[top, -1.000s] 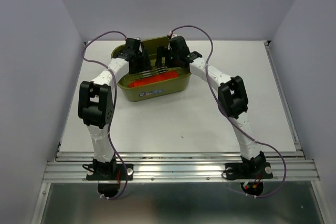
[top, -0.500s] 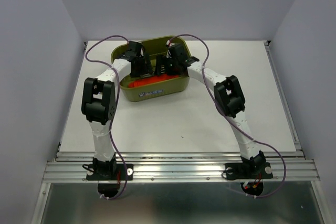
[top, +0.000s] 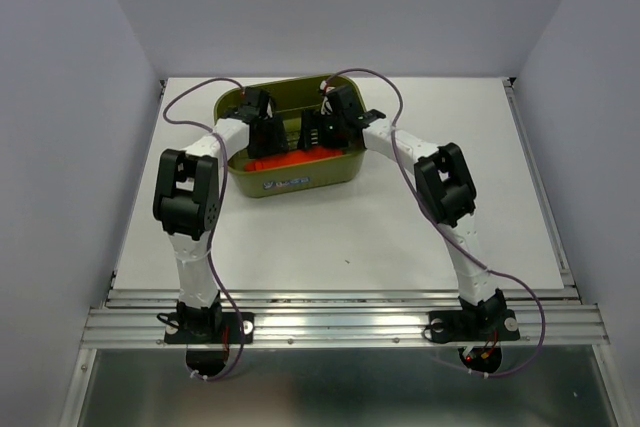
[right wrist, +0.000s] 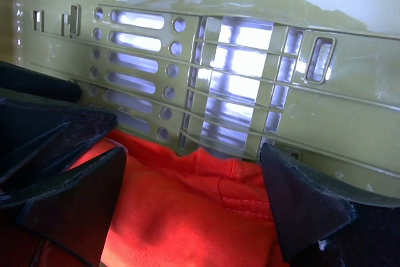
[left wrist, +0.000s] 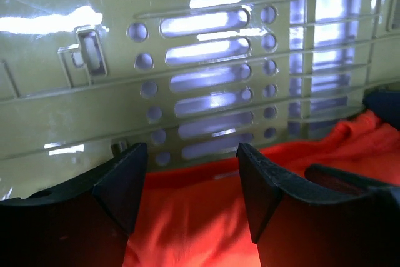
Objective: Roll the t-shirts
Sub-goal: Place the T-shirt in the bin, then reset both arms
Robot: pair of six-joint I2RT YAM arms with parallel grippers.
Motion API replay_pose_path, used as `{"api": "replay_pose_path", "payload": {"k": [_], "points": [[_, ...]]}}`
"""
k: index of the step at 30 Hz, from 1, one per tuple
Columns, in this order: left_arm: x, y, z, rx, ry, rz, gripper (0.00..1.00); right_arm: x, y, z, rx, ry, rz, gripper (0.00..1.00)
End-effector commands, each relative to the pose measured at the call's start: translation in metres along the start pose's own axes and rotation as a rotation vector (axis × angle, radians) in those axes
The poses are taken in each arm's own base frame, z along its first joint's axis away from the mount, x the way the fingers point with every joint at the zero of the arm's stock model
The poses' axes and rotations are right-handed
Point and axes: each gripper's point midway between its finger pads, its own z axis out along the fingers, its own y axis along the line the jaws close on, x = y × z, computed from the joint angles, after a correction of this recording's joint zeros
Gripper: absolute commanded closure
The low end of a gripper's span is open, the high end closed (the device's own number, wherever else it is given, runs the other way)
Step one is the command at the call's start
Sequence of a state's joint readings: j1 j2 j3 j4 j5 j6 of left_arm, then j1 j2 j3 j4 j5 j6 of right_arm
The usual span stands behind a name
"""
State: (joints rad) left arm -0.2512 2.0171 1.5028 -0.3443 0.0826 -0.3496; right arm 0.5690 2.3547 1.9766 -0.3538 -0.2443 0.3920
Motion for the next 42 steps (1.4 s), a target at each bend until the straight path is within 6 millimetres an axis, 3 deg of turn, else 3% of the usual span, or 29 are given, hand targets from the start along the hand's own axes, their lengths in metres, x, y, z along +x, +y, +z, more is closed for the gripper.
{"api": "replay_pose_path", "payload": {"k": [1, 8, 17, 22, 24, 25, 26, 27, 29, 30, 32, 34, 35, 37, 42], "points": [[-0.017, -0.01, -0.039, 0.046, -0.068, 0.005, 0.3, -0.017, 0.02, -0.028, -0.036, -0.036, -0.032, 0.07], [-0.036, -0.022, -0.065, 0.086, -0.118, 0.026, 0.3, -0.039, 0.03, -0.045, -0.038, -0.093, -0.048, 0.07], [-0.082, -0.039, -0.116, 0.117, -0.247, 0.075, 0.26, -0.099, 0.05, -0.09, -0.007, -0.268, -0.088, 0.02], [-0.11, -0.047, -0.163, 0.126, -0.365, 0.098, 0.23, -0.135, 0.05, -0.132, 0.084, -0.406, -0.1, 0.0], [-0.117, -0.049, -0.18, 0.129, -0.405, 0.106, 0.23, -0.149, 0.034, -0.151, 0.202, -0.479, -0.085, 0.0], [-0.123, -0.05, -0.195, 0.131, -0.443, 0.113, 0.23, -0.157, 0.021, -0.171, 0.294, -0.537, -0.072, 0.0], [-0.125, -0.051, -0.203, 0.137, -0.46, 0.114, 0.23, -0.157, 0.023, -0.178, 0.293, -0.542, -0.075, 0.0], [-0.127, -0.051, -0.212, 0.138, -0.48, 0.124, 0.23, -0.162, 0.008, -0.192, 0.389, -0.587, -0.058, 0.0], [-0.13, -0.051, -0.233, 0.147, -0.526, 0.129, 0.23, -0.167, -0.001, -0.223, 0.477, -0.646, -0.057, 0.0], [-0.133, -0.052, -0.251, 0.156, -0.57, 0.133, 0.23, -0.162, -0.017, -0.232, 0.568, -0.653, -0.059, 0.0], [-0.133, -0.051, -0.261, 0.154, -0.598, 0.132, 0.23, -0.16, -0.023, -0.259, 0.628, -0.689, -0.052, 0.0], [-0.131, -0.048, -0.277, 0.151, -0.629, 0.129, 0.23, -0.144, -0.041, -0.27, 0.72, -0.679, -0.044, 0.0], [-0.13, -0.046, -0.281, 0.15, -0.636, 0.128, 0.23, -0.141, -0.043, -0.29, 0.746, -0.707, -0.03, 0.0], [-0.126, -0.046, -0.295, 0.16, -0.658, 0.127, 0.23, -0.121, -0.054, -0.295, 0.785, -0.665, -0.048, 0.0], [-0.108, -0.041, -0.303, 0.179, -0.659, 0.103, 0.23, -0.071, -0.072, -0.324, 0.849, -0.606, -0.005, 0.0]]}}
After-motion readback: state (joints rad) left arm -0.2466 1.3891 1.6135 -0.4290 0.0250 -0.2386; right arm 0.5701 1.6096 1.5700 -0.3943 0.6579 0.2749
